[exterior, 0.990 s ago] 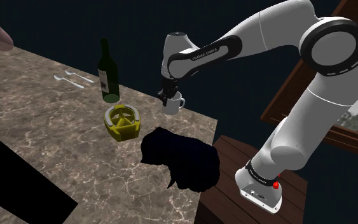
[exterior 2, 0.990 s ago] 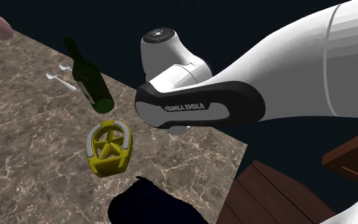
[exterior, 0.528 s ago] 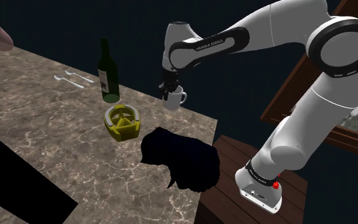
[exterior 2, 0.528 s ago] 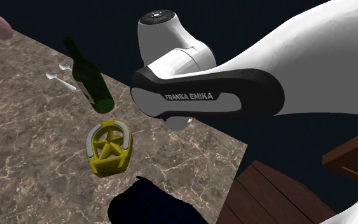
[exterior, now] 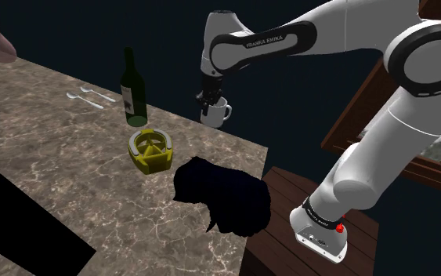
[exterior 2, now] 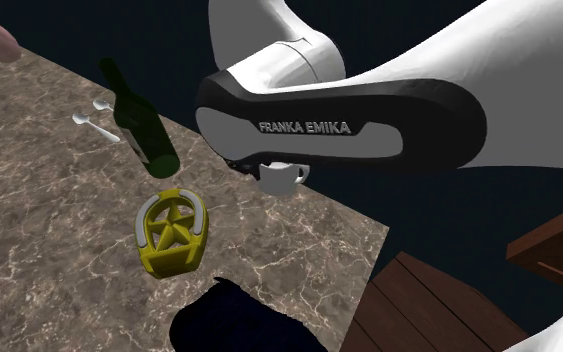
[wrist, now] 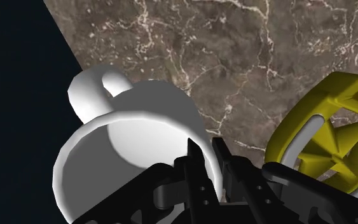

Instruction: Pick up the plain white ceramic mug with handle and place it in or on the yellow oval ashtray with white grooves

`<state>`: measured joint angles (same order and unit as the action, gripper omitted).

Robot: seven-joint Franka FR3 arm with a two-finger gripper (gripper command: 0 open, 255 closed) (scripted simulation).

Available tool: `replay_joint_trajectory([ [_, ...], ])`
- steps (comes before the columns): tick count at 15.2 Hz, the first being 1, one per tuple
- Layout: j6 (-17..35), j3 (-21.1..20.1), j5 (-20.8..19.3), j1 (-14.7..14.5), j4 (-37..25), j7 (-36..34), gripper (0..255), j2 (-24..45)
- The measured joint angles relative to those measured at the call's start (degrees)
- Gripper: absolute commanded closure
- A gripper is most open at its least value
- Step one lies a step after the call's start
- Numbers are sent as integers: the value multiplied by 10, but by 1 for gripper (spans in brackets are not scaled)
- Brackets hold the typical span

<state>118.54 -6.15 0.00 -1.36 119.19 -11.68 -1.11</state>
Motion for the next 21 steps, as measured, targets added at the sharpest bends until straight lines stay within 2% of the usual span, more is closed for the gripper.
replay_joint_trajectory([
  [5, -39, 0, 2, 0, -25, 0, 255, -14],
  [11, -62, -32, -6, -31, -95, -64, 255, 33],
  [17, -98, -63, -23, -73, -198, -141, 255, 103],
  [21, -129, -77, -42, -105, -297, -187, 255, 173],
])
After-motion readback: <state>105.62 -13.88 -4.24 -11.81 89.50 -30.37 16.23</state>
